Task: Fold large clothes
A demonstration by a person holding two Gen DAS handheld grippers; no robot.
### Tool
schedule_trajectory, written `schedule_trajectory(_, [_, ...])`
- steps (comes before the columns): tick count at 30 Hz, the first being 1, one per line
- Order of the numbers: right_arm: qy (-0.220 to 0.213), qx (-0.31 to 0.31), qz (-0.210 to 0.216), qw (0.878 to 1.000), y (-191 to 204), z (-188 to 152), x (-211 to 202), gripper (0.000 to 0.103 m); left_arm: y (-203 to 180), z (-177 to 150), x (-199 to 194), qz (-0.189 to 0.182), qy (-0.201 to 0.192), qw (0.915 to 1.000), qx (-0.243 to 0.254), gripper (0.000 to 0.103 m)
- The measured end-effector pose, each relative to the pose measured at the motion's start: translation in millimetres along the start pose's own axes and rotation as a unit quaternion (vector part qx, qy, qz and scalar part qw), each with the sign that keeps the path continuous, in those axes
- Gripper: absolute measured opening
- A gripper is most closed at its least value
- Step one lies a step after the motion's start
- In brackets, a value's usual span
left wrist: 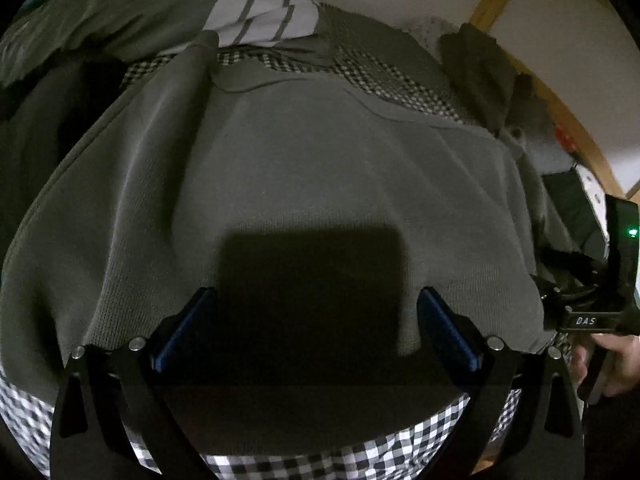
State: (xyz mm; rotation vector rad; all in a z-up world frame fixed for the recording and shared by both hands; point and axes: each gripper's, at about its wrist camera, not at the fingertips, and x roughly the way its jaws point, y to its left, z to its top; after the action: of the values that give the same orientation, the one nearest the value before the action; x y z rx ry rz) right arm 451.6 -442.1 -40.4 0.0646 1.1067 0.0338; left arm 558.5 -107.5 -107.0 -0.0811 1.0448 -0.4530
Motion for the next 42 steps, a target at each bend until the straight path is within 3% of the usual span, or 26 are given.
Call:
schedule_trajectory(5, [0.002, -0.006, -0.018, 1.0, 11, 17, -1, 0.1, -4, -4, -8, 0.007, -0.012, 0.9999, -0.006, 0.099])
schedule_trajectory(9, [-0.026, -0.046, -0.109, 0.993, 11, 14, -23, 0.1, 6, -7, -16, 0.016, -0.025, 0.9996, 0.002, 0.099])
schedule_trajectory(11, [-0.013, -0.043, -0.098, 0.994, 5, 11, -16, 0.1, 14, -9, -11, 0.001, -0.025, 0.9997, 0.001, 0.099])
schedule_trajectory(17, [-0.002, -0.022, -0.061, 0.998, -7, 11, 2, 0.1, 15, -14, -8, 0.001, -0.042, 0.9991, 0.006, 0.099])
schedule_trajectory(23, [-0.01, 0.003, -0.01, 1.0, -23, 5, 10, 0.101, 17, -16, -7, -0.011, -0.051, 0.9986, -0.001, 0.099])
schedule_trajectory(28, [-0.071, 0.063, 0.003, 0.995, -22, -14, -26, 0.1, 22, -26, -35, -0.027, -0.078, 0.9959, -0.037, 0.099])
schedule_trajectory(30, [-0.11, 0.109, 0.057, 0.986, -24, -31, -50, 0.1, 32, -46, -55, -0.075, -0.097, 0.9887, -0.087, 0.099])
schedule_trajectory(33, [-0.141, 0.19, 0.137, 0.962, -28, -60, -65, 0.1, 44, -78, -68, -0.123, -0.106, 0.9718, -0.171, 0.099])
schedule_trajectory(34, [-0.143, 0.211, 0.155, 0.955, -28, -68, -65, 0.1, 49, -88, -67, -0.144, -0.102, 0.9625, -0.206, 0.099])
schedule_trajectory(36, [-0.144, 0.247, 0.178, 0.942, -27, -83, -60, 0.1, 59, -109, -54, -0.196, -0.084, 0.9323, -0.292, 0.099])
schedule_trajectory(38, [-0.142, 0.273, 0.186, 0.933, -28, -94, -52, 0.101, 62, -119, -39, -0.233, -0.073, 0.9079, -0.341, 0.099])
schedule_trajectory(42, [-0.133, 0.306, 0.206, 0.92, -29, -106, -39, 0.101, 63, -113, -21, -0.255, -0.09, 0.8877, -0.372, 0.099])
